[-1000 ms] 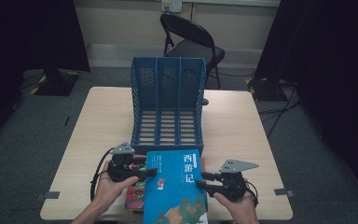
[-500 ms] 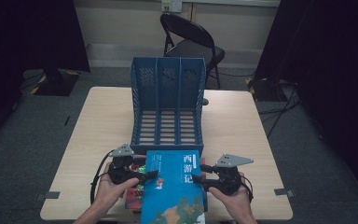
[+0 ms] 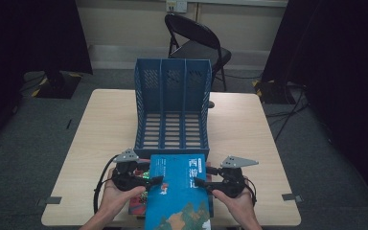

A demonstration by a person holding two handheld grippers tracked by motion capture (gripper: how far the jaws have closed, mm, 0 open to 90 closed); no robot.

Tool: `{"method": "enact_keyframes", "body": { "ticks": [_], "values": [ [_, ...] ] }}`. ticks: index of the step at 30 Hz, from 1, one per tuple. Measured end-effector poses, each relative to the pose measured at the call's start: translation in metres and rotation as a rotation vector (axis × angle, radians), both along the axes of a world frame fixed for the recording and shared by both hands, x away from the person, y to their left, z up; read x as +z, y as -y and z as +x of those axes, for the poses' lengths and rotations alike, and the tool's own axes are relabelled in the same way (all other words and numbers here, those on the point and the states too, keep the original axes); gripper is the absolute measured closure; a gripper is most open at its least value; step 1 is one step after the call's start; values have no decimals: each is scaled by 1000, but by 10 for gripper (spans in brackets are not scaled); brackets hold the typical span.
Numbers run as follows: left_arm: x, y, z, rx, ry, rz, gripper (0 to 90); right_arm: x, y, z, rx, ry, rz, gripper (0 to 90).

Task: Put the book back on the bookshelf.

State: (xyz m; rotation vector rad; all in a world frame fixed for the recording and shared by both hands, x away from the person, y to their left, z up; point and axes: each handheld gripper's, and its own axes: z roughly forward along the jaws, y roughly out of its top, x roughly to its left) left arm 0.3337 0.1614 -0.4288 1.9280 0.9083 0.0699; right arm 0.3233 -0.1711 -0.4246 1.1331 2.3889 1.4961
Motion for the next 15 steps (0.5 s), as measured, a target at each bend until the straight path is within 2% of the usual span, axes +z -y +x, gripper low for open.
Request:
{"method": "enact_keyframes", "body": {
  "ticks": [2, 4, 7, 10, 11, 15],
  "values": [
    [1, 1, -1, 2, 11, 6, 193, 0, -1, 1, -2, -19, -2, 302],
    [0, 0, -1, 8, -7, -5, 203, 0, -3, 2, 1, -17, -13, 276],
    [0, -1, 0, 8, -12, -13, 210, -2, -5, 5, 3, -34, -1, 233],
    [-1, -2, 0, 9, -11, -17, 227, -3, -5, 6, 4, -41, 5, 226],
    [-2, -3, -1, 24, -3, -31, 238, -4, -4, 8, 6, -55, 15, 222],
    [-2, -3, -2, 25, -4, -32, 248, -6, -3, 10, 8, -81, 33, 216]
  ]
}}
